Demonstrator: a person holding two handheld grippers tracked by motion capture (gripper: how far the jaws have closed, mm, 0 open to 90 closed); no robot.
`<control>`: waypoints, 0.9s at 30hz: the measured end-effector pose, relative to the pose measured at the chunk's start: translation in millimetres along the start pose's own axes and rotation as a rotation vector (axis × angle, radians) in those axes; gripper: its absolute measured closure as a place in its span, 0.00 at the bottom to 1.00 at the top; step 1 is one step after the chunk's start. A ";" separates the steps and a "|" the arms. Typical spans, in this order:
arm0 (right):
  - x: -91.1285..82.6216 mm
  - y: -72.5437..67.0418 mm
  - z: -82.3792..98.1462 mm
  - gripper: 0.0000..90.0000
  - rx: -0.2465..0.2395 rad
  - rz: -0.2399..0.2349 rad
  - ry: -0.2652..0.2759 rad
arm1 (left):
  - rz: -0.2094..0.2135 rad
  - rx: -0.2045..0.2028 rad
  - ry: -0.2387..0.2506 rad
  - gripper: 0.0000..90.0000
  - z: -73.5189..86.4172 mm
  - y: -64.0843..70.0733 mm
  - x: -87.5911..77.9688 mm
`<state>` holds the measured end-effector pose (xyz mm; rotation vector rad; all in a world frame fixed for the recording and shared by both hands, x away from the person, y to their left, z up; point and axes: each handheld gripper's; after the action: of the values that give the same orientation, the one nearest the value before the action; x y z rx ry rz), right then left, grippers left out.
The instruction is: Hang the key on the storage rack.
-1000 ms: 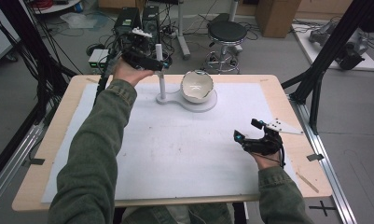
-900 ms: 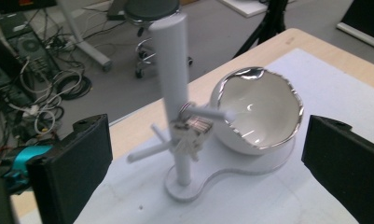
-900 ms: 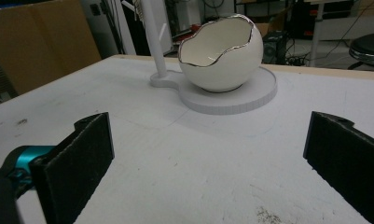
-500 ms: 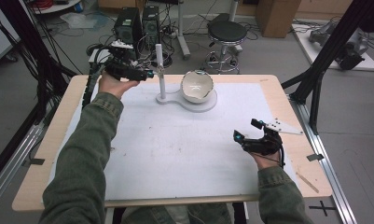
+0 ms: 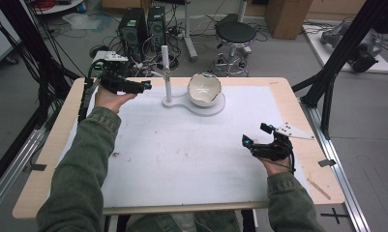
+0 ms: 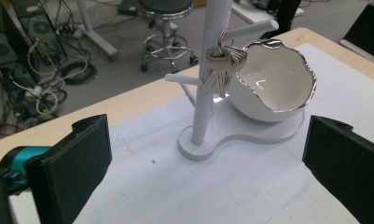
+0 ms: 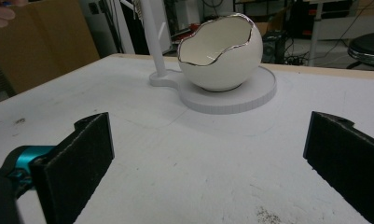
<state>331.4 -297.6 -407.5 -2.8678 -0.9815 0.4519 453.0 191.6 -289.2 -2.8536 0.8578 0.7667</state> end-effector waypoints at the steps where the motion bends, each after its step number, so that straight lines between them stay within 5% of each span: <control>1: 0.0 0.0 0.0 0.01 0.000 0.000 0.000 | 0.001 0.003 -0.004 0.02 2.3 0.6 -0.9; 10: 0.3 -0.1 0.0 0.01 -0.002 0.002 0.001 | -0.002 0.027 0.003 0.02 18.4 4.8 -12.4; 27: 0.2 -0.3 0.1 0.01 -0.005 0.007 0.000 | -0.040 -0.020 0.035 0.02 50.4 -5.3 -38.4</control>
<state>331.3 -297.2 -407.5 -2.8759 -0.9749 0.4514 405.8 225.3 -315.2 -2.9005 0.7983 0.7276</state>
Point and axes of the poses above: each handheld gripper's, and its own axes: x roughly forward along the jaws, z roughly out of its underside, y roughly to its right, and after that the axes turned 1 degree about z, right-handed
